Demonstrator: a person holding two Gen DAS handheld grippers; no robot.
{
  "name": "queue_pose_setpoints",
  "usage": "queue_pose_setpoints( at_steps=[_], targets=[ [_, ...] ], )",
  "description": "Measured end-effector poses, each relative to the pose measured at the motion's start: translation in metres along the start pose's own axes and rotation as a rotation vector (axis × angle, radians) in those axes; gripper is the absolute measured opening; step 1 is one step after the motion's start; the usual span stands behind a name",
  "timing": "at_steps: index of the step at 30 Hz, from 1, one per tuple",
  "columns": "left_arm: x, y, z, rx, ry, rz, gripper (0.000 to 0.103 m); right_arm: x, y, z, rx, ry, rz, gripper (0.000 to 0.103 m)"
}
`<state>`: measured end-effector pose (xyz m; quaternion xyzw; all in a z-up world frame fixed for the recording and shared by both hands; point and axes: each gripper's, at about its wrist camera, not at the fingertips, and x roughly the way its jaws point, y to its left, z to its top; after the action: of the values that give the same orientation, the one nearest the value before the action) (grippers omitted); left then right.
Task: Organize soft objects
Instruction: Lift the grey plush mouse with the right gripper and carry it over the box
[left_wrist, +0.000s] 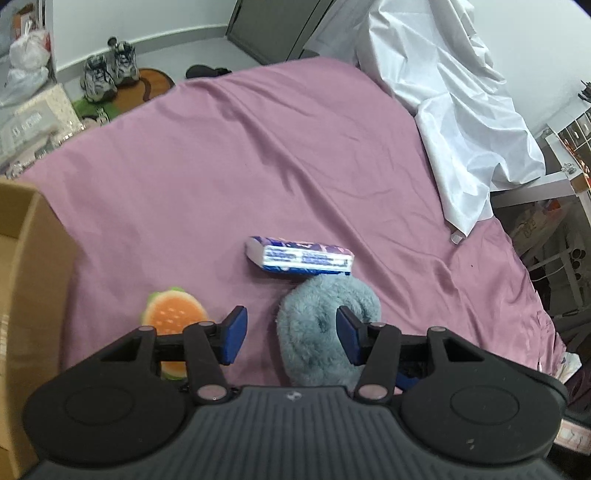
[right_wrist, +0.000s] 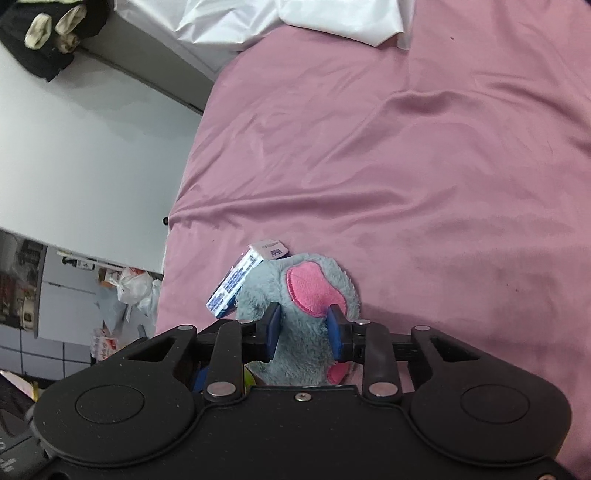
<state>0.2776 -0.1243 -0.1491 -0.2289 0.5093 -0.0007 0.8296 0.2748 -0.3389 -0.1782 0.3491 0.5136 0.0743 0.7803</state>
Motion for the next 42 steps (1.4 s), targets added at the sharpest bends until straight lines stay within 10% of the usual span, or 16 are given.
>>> queue_pose_setpoints(
  at_steps=[6, 12, 42],
  targets=[
    [0.018, 0.002, -0.001, -0.055, 0.021, -0.001, 0.05, 0.002, -0.011, 0.002, 0.06, -0.003, 0.004, 0.028],
    [0.019, 0.005, -0.003, -0.114, 0.02, -0.048, 0.023, 0.0, -0.007, 0.0, 0.032, -0.011, 0.022, 0.025],
    [-0.107, 0.057, 0.002, -0.16, -0.189, -0.074, 0.023, -0.034, 0.074, -0.039, -0.211, -0.022, 0.346, 0.023]
  ],
)
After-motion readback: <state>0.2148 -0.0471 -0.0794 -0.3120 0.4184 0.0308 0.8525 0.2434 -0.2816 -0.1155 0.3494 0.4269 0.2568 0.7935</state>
